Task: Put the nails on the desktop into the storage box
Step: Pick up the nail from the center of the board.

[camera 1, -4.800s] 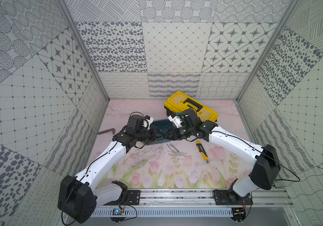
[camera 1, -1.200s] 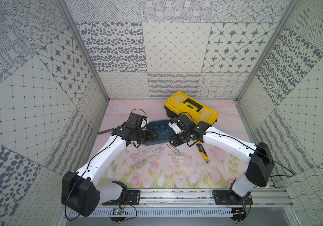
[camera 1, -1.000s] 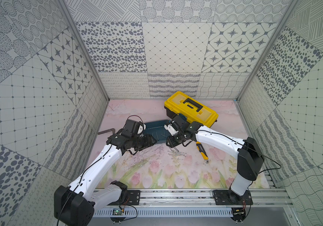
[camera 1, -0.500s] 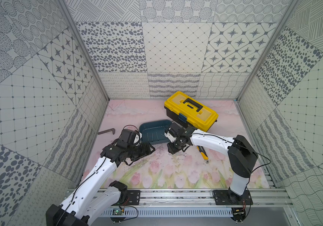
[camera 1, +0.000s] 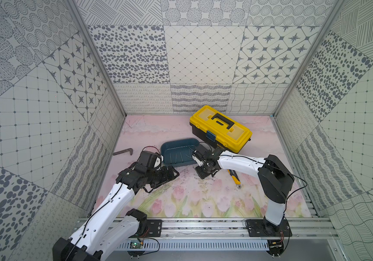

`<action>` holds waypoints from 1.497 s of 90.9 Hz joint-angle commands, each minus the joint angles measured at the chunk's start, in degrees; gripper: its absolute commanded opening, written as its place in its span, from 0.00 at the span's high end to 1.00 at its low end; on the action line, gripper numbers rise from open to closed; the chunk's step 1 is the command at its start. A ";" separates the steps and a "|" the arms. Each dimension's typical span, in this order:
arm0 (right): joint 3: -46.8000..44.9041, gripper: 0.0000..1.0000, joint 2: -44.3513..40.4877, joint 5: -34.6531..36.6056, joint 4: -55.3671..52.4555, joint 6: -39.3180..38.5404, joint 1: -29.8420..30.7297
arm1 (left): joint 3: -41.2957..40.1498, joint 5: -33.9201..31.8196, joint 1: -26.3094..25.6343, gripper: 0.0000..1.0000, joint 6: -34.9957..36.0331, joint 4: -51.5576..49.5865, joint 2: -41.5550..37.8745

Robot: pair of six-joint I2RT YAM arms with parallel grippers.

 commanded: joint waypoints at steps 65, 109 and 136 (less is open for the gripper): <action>-0.29 0.74 4.00 0.13 3.29 -0.13 -2.55 | 1.16 0.30 1.03 0.08 2.59 -5.40 -1.18; -1.98 0.88 5.55 -1.01 5.02 0.96 -2.47 | 1.94 0.47 1.47 0.06 3.38 -7.16 -1.49; -3.93 0.97 1.04 -0.33 4.13 1.27 -2.54 | 1.09 1.40 1.58 0.05 2.41 -4.95 -1.10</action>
